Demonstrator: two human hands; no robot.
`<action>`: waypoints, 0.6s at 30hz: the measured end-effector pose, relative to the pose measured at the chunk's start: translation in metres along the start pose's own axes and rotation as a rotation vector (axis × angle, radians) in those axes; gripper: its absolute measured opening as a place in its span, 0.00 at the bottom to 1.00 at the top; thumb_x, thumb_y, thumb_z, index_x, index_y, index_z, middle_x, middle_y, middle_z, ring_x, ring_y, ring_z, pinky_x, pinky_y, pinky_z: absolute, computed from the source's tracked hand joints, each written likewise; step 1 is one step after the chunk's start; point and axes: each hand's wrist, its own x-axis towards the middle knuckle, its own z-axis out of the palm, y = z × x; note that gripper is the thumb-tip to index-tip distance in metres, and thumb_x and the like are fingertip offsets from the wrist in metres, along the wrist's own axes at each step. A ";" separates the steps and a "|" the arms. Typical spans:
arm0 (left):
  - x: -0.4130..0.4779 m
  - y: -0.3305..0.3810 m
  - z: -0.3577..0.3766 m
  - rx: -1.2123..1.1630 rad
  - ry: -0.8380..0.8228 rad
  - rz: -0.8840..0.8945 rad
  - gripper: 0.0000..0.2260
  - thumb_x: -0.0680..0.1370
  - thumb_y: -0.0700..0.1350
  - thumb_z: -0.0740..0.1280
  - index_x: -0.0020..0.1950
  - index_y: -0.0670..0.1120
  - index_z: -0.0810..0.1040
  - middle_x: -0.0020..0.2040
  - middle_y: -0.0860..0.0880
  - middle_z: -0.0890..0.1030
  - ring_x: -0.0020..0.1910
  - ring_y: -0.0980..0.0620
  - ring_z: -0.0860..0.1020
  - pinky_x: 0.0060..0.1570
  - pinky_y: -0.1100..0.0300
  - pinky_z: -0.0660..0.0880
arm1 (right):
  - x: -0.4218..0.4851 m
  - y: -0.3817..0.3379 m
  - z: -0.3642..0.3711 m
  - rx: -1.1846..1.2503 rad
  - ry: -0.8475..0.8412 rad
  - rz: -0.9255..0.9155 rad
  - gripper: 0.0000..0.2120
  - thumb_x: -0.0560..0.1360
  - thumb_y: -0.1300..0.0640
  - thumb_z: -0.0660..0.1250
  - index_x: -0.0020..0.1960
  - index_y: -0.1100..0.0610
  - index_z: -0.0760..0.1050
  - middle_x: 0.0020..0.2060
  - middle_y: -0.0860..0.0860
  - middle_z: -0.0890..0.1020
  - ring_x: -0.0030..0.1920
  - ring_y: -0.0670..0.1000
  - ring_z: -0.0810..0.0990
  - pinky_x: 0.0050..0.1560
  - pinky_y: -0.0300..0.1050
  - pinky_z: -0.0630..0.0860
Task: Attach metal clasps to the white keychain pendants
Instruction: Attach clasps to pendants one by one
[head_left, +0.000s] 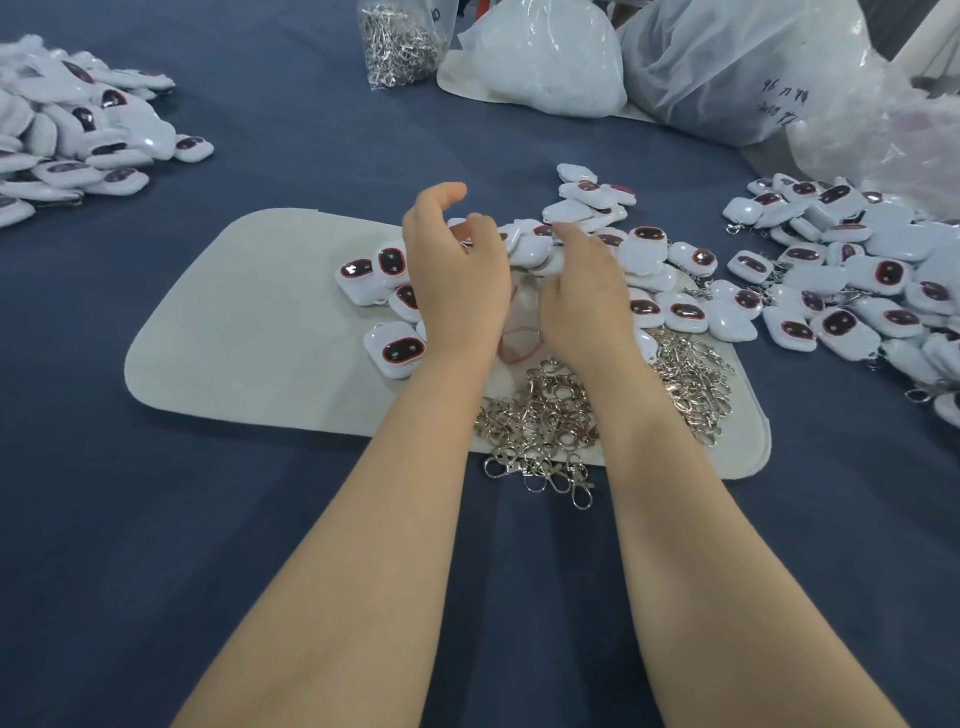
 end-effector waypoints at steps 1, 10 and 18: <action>0.000 0.000 0.000 0.001 0.002 -0.001 0.12 0.79 0.38 0.58 0.62 0.46 0.71 0.62 0.51 0.73 0.43 0.61 0.73 0.42 0.77 0.67 | 0.000 -0.001 0.001 -0.058 -0.051 -0.012 0.24 0.78 0.62 0.56 0.74 0.58 0.58 0.72 0.54 0.65 0.72 0.55 0.61 0.71 0.54 0.57; 0.001 -0.002 0.001 0.005 -0.003 0.006 0.12 0.79 0.38 0.58 0.61 0.46 0.71 0.62 0.51 0.73 0.42 0.65 0.73 0.41 0.78 0.67 | 0.002 0.001 0.004 -0.141 -0.031 0.061 0.17 0.77 0.57 0.62 0.65 0.58 0.70 0.63 0.58 0.69 0.62 0.60 0.69 0.62 0.50 0.66; 0.002 -0.002 0.002 0.077 -0.082 -0.014 0.13 0.79 0.40 0.60 0.63 0.43 0.72 0.60 0.50 0.76 0.46 0.63 0.73 0.43 0.78 0.67 | 0.003 -0.004 -0.007 0.151 0.232 0.149 0.11 0.80 0.56 0.57 0.53 0.57 0.77 0.48 0.53 0.82 0.51 0.55 0.77 0.52 0.46 0.71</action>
